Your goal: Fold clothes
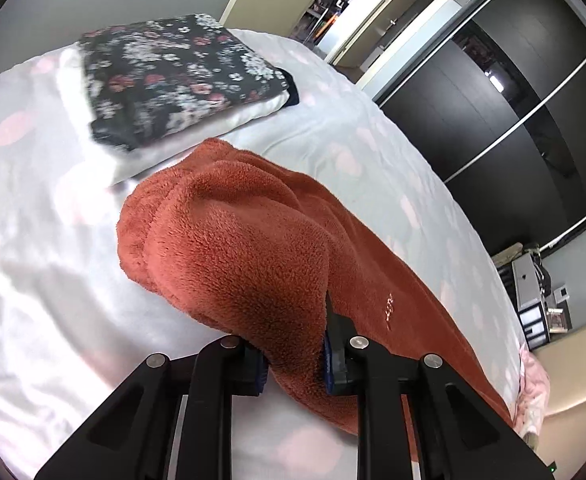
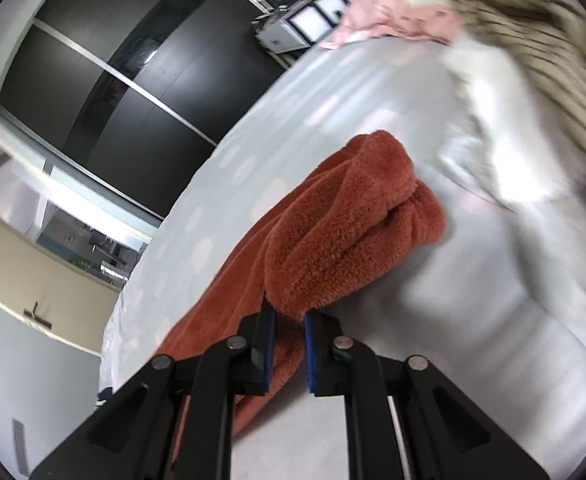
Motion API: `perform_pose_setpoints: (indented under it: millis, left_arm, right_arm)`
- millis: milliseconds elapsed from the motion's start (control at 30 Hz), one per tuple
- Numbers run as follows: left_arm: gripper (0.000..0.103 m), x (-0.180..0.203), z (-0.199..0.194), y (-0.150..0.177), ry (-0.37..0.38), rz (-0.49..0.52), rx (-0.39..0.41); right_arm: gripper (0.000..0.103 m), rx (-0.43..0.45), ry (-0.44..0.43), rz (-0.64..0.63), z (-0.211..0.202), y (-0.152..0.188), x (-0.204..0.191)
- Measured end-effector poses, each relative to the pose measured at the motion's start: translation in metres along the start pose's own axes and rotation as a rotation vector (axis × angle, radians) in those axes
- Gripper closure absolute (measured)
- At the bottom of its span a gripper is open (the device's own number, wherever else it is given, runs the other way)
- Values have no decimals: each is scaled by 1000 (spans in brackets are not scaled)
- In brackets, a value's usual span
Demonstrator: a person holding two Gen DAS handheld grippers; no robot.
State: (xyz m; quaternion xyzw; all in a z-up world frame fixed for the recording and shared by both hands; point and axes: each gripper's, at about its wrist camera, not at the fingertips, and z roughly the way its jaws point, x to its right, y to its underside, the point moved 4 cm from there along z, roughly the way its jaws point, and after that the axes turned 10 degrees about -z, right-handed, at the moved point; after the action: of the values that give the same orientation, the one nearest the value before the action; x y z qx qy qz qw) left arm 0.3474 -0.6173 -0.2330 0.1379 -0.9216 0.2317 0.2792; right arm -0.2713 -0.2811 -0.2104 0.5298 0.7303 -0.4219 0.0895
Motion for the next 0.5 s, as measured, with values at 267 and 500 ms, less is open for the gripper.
perform_pose_setpoints:
  millis: [267,500]
  left_arm:
    - [82,-41,-53,34,-16,-34,-65]
    - [82,-70,-33,52,-151,-68,-197]
  right_arm:
    - [92,-82,30,130,-75,37,45]
    - [92,-166,47,248,-83,72,81]
